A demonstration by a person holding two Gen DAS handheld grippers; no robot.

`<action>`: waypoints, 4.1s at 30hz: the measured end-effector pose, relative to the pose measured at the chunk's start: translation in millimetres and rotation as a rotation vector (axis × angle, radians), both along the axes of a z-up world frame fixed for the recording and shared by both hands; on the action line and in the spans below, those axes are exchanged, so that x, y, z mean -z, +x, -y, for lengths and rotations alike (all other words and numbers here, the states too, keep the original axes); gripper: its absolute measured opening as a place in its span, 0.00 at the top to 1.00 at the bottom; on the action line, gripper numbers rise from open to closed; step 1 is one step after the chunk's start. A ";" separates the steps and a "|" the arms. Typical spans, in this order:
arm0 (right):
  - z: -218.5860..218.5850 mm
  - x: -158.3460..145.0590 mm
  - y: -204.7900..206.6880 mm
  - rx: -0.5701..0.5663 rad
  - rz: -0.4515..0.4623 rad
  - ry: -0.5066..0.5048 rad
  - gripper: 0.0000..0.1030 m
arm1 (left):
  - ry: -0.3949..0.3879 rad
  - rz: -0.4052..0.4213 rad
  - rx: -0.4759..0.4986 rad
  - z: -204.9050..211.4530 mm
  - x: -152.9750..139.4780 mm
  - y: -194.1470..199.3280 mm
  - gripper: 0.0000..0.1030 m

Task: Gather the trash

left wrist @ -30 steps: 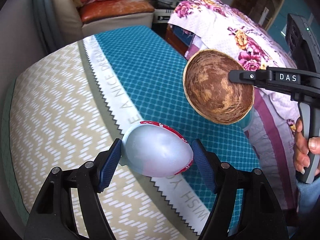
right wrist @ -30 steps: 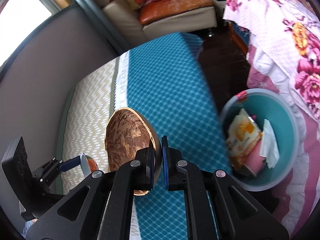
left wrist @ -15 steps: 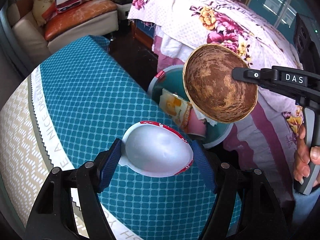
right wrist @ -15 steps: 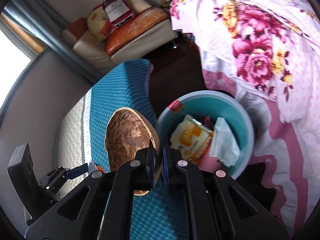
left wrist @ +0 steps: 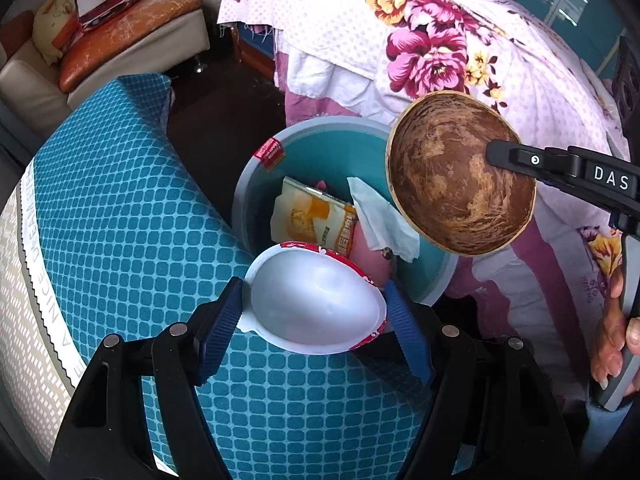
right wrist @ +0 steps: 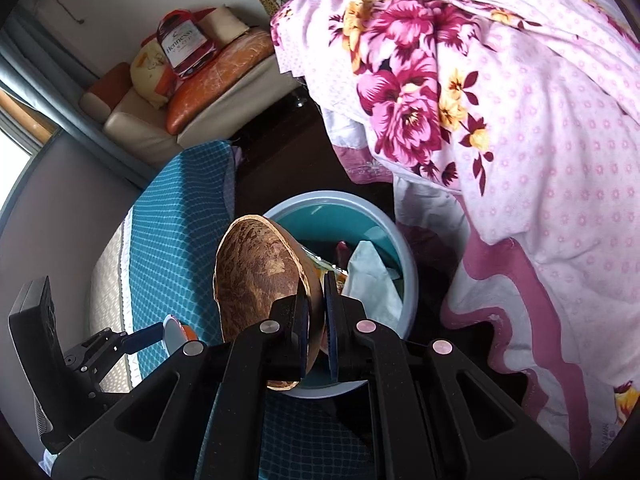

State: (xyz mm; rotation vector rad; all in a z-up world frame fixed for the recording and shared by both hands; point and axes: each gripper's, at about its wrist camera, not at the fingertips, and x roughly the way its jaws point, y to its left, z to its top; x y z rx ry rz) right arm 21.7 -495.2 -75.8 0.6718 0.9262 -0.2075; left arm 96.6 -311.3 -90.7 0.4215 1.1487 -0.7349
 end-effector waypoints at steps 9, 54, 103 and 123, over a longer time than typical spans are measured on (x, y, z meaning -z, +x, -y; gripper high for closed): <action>11.6 13.6 1.1 0.003 -0.028 0.008 0.92 | 0.015 -0.006 -0.003 14.3 12.5 6.3 0.29; -68.0 -18.4 15.7 -0.129 -0.118 -0.164 0.10 | -0.103 0.015 -0.213 -71.8 -26.9 2.3 0.08; -158.8 -88.7 -25.8 -0.249 -0.068 -0.358 0.07 | -0.138 0.129 -0.353 -158.1 -63.5 -36.6 0.04; -154.3 -61.8 -16.0 -0.253 -0.119 -0.334 0.07 | -0.117 0.120 -0.388 -166.5 -43.3 -23.9 0.04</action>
